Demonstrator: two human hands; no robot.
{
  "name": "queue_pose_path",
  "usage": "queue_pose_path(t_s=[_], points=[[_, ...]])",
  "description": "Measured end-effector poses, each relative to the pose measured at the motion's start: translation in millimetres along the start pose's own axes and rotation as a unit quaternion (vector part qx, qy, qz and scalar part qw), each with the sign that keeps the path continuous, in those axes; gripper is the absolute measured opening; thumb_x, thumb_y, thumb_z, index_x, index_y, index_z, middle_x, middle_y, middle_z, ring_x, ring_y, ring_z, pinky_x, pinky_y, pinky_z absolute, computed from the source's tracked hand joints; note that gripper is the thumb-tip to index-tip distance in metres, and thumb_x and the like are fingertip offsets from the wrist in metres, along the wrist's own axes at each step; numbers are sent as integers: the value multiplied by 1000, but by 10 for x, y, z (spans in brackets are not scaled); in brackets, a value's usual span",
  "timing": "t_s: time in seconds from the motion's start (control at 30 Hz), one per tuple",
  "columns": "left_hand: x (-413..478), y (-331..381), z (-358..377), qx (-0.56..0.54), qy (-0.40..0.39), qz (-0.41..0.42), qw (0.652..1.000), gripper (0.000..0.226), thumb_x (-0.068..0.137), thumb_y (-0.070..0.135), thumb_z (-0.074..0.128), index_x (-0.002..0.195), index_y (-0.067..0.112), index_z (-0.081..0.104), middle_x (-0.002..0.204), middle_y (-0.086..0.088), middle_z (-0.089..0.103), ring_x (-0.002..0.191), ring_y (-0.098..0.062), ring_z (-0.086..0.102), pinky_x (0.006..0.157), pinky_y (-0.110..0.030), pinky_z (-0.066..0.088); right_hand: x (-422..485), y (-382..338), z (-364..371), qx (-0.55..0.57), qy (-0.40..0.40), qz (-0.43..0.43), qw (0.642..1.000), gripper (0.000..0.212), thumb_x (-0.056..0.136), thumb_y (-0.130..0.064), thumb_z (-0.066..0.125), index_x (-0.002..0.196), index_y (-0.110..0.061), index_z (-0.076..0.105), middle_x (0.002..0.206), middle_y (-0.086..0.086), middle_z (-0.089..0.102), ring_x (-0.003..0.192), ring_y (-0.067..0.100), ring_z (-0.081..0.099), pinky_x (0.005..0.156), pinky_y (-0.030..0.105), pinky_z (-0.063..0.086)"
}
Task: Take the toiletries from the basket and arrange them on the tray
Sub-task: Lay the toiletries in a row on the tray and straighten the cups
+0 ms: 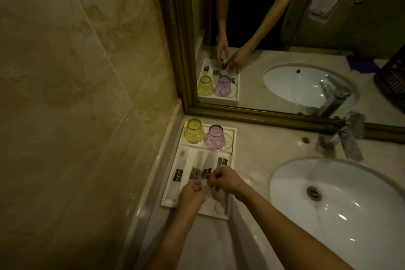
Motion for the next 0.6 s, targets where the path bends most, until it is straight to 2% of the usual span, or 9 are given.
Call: queue_pose_path(t_s=[0.1,0.2,0.27,0.37,0.43,0.53,0.6], points=[[10,-78,129,-154,-50,-56,985,31,86,3,69,117,4,66,103,-20,73,85,-32,74,70,-35,59,-81,36,-41,127,-8,17,992,11,85,-14,75,74,-13,72,68,4,66,61,11,58,49,18,41],[-5,-69,125,-186,-57,-53,979,32,83,-4,71,113,2,66,101,-21,75,82,-35,75,74,-39,57,-94,155,-7,237,-10,78,968,15,87,-33,76,79,-20,72,66,-4,69,59,10,60,56,24,38],[-47,-77,177,-189,-90,-57,976,34,81,-3,73,114,5,65,103,-19,75,85,-34,75,78,-40,57,-71,173,7,304,-4,97,948,16,86,-30,78,83,-15,74,68,1,69,58,12,61,59,27,41],[-147,-105,232,-184,-136,-60,972,37,76,1,80,110,3,68,97,-16,78,88,-31,76,81,-38,59,-3,159,-110,337,54,104,934,14,85,-17,80,87,-4,75,75,11,70,60,18,61,55,26,44],[-197,-147,195,-192,-140,-59,969,36,73,-2,80,107,1,68,94,-17,78,90,-29,76,75,-32,60,42,146,-199,355,80,108,925,12,86,-12,78,87,-1,73,78,16,67,61,21,58,53,25,41],[-218,-208,118,-188,-136,-50,971,35,69,-5,81,102,-2,69,95,-18,78,91,-30,75,71,-28,59,104,163,-291,348,95,120,925,14,88,-9,76,77,-4,69,68,14,63,48,15,50,43,21,40],[-185,-228,58,-170,-124,-47,976,35,69,-6,80,102,-4,68,95,-20,77,89,-31,75,70,-28,59,126,166,-294,329,92,124,932,15,89,-8,75,75,-5,69,66,11,63,48,13,50,43,21,44]])
Point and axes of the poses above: each hand's wrist, its own x-axis towards the middle knuckle, its own z-axis out of the palm, y = z × x, the point moved 10 cm from there along x, towards the middle knuckle
